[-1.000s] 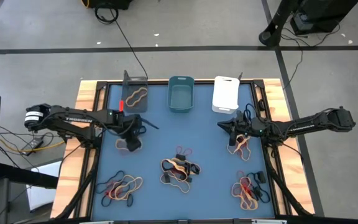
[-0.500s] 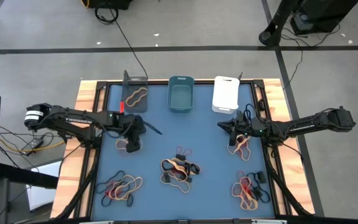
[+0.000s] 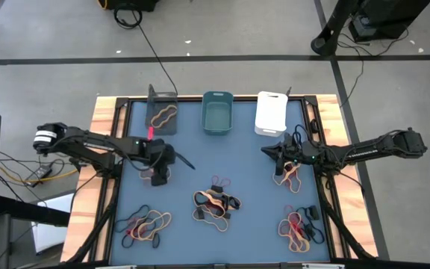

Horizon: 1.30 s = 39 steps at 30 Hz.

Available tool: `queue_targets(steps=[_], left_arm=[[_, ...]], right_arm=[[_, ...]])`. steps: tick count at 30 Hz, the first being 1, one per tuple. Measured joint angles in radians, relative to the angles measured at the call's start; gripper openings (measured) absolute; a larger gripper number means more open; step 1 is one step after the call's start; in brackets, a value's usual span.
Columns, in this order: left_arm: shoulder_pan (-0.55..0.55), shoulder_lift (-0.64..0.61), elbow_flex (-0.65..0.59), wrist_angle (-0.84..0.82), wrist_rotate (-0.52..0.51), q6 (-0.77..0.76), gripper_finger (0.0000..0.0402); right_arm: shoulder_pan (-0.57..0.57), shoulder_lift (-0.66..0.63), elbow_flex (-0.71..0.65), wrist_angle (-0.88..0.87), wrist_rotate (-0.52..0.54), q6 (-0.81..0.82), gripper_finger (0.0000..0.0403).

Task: Sort rubber bands into baskets
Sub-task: Put the yellow rubber band into the black bin

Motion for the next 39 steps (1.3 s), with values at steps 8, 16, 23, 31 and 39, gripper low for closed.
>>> queue_targets(steps=[8,16,23,31,39], left_arm=[[0.000,0.076,0.000,0.001,-0.010,-0.004,0.0128],[0.001,0.075,0.002,0.013,0.031,-0.028,0.0012],[-0.002,0.075,0.095,-0.071,0.062,-0.071,0.0007],[-0.012,0.075,0.298,-0.252,-0.016,-0.086,0.0005],[0.027,0.074,0.465,-0.374,-0.203,-0.119,0.0005]], right_arm=[[0.000,0.001,0.000,-0.001,0.000,0.000,0.0022],[0.000,0.001,0.000,0.000,0.000,-0.006,0.0010],[0.000,0.001,0.000,-0.003,-0.001,-0.002,0.0018],[0.000,0.001,0.000,-0.013,-0.002,-0.005,0.0012],[0.000,0.001,0.000,-0.024,-0.005,0.002,0.0012]])
